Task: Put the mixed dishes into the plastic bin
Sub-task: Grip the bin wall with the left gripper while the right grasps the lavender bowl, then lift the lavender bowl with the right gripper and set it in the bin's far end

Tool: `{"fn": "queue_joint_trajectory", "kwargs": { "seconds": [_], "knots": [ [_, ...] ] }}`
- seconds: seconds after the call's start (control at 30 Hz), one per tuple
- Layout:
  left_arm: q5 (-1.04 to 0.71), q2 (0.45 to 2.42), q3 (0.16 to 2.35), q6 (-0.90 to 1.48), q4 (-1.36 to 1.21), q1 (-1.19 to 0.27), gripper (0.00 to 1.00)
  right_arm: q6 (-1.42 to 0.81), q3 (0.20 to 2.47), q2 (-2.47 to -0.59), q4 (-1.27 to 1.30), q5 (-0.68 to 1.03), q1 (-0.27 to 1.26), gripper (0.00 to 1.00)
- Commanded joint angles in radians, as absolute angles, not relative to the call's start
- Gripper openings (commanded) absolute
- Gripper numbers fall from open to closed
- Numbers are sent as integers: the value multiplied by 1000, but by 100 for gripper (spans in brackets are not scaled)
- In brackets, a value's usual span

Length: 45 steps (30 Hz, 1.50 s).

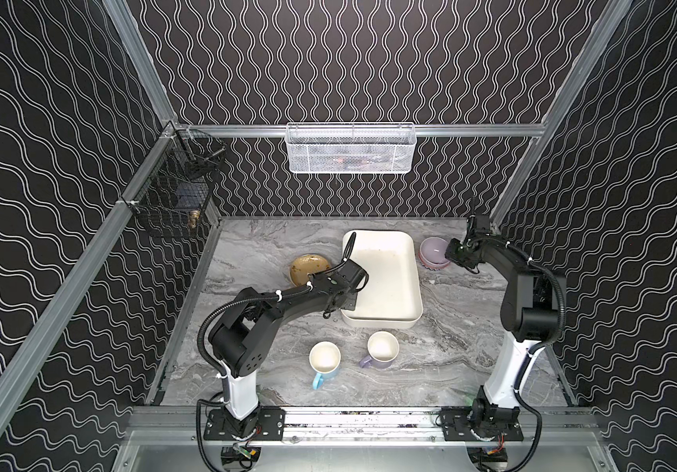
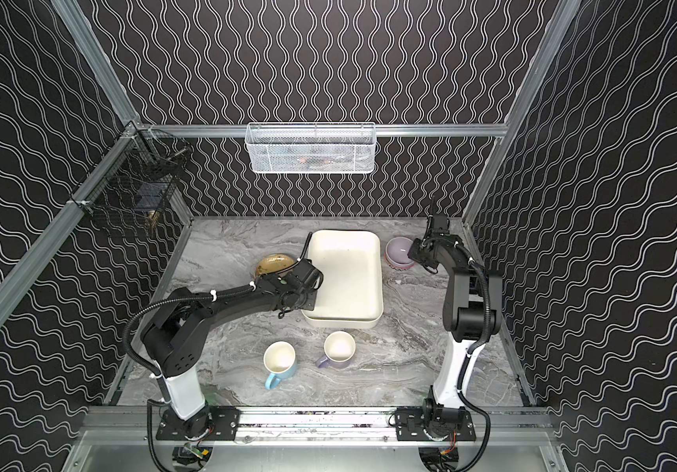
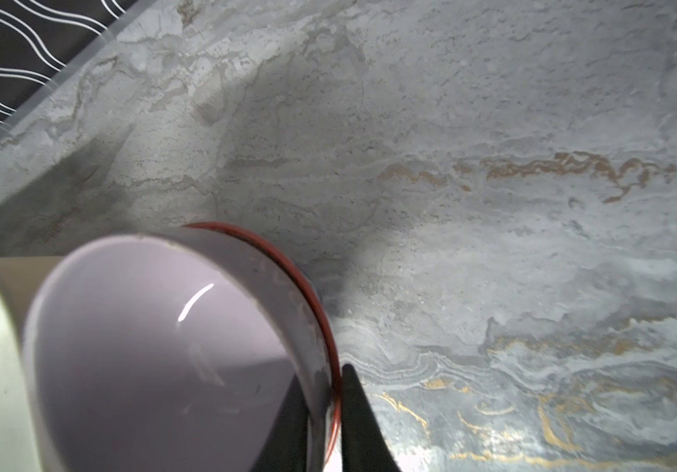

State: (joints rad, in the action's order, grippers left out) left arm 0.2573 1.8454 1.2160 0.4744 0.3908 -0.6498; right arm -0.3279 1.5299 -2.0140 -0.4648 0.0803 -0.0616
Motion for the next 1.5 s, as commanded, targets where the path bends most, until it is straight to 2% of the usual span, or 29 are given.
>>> {"fn": "queue_joint_trajectory", "kwargs": {
  "seconds": [0.0, 0.07, 0.2, 0.43, 0.47, 0.5, 0.53, 0.73, 1.0, 1.27, 1.47],
  "knots": [
    [259, 1829, 1221, 477, 392, -650, 36, -324, 1545, -2004, -481, 56, -61, 12],
    [261, 1816, 1220, 474, 387, -651, 53, -322, 1546, -1999, -485, 48, -60, 10],
    [253, 1792, 1220, 465, 385, -651, 67, -319, 1557, -1992, -498, 44, -61, 7],
    [220, 1713, 1210, 461, 381, -653, 71, -316, 1573, -1961, -520, 40, -61, 3],
    [215, 1693, 1206, 463, 380, -653, 75, -317, 1576, -1955, -524, 36, -61, 3],
    [213, 1672, 1203, 464, 379, -653, 90, -319, 1581, -1947, -530, 34, -60, 3],
    [211, 1655, 1200, 463, 379, -652, 98, -317, 1586, -1944, -533, 36, -60, 3],
    [233, 1549, 1188, 474, 395, -652, 99, -301, 1630, -1913, -580, 32, -35, 3],
    [233, 1502, 1165, 476, 403, -652, 99, -287, 1703, -1913, -618, -13, 97, 4],
    [207, 1476, 1128, 482, 387, -653, 99, -282, 1859, -2073, -648, -24, 245, 5],
    [206, 1480, 1127, 474, 387, -652, 99, -283, 1953, -2189, -669, -48, 265, 4]
  ]
}}
